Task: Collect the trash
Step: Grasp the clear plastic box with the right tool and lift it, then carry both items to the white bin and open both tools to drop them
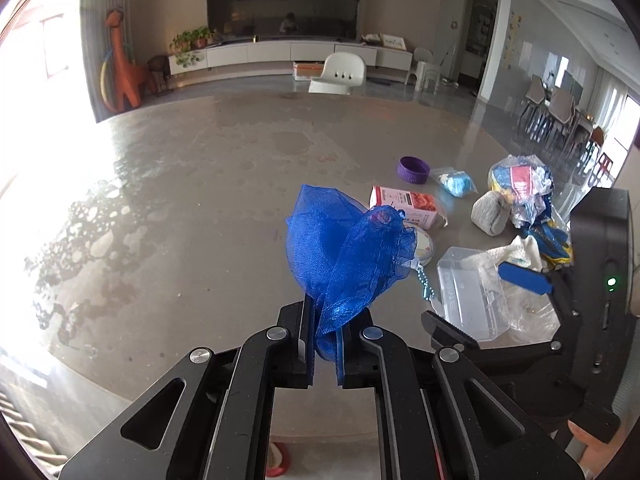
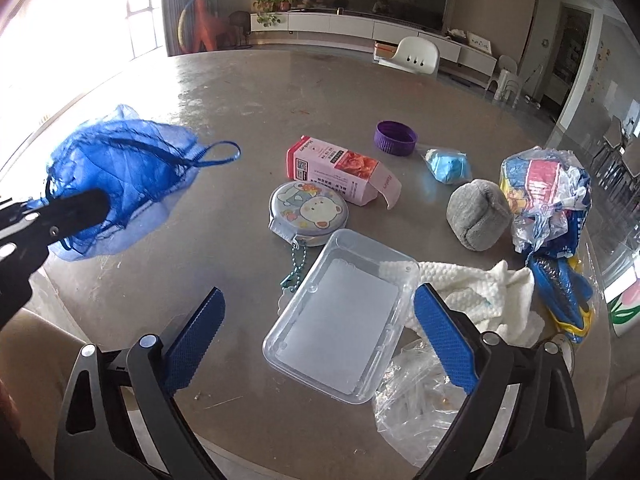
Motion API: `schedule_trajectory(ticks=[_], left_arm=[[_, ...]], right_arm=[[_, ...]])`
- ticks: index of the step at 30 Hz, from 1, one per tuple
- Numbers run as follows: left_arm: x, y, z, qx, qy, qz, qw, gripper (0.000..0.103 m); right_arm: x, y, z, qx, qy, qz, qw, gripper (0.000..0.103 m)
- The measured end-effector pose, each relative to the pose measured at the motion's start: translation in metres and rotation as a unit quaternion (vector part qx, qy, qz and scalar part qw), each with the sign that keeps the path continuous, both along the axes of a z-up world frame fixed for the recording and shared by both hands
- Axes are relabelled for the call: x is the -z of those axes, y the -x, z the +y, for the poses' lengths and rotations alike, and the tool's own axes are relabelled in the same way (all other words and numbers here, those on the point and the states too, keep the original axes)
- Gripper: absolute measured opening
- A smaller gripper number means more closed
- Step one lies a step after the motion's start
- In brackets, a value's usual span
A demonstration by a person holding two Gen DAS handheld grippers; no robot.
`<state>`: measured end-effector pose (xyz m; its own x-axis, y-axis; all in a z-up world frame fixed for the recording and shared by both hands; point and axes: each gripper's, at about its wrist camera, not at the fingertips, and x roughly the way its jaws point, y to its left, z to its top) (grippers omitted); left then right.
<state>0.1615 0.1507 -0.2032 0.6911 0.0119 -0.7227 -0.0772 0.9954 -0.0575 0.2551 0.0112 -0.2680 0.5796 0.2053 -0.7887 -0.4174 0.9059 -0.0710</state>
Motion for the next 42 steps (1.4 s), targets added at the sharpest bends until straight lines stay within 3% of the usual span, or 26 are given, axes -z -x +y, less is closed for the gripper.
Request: schedule_trajectory(ticks=[4,11,22,26,32,42], left_arm=[[-0.002,0.005,0.006,0.000,0.006,-0.001,1.0000,0.007],[-0.010,0.014,0.011,0.002,0.008,-0.005,1.0000,0.007],[-0.049,0.026,0.003,0.008,0.009,-0.029,0.9995,0.007],[-0.073,0.036,-0.021,0.034,0.005,-0.053,0.9980,0.007],[-0.092,0.049,-0.075,0.090,0.006,-0.074,0.9932,0.007],[-0.101,0.072,-0.180,0.210,0.016,-0.073,0.9749,0.007]], right_arm=[[0.010,-0.005,-0.003,0.005,0.001,0.016,1.000,0.073],[0.004,-0.004,-0.007,0.009,-0.009,0.018,1.000,0.067],[-0.110,0.024,-0.034,-0.001,-0.060,-0.093,0.994,0.067],[-0.141,0.048,-0.061,0.014,-0.062,-0.129,0.990,0.067],[-0.161,0.085,-0.118,0.060,-0.056,-0.159,0.984,0.067],[-0.154,0.142,-0.210,0.159,-0.037,-0.169,0.972,0.067]])
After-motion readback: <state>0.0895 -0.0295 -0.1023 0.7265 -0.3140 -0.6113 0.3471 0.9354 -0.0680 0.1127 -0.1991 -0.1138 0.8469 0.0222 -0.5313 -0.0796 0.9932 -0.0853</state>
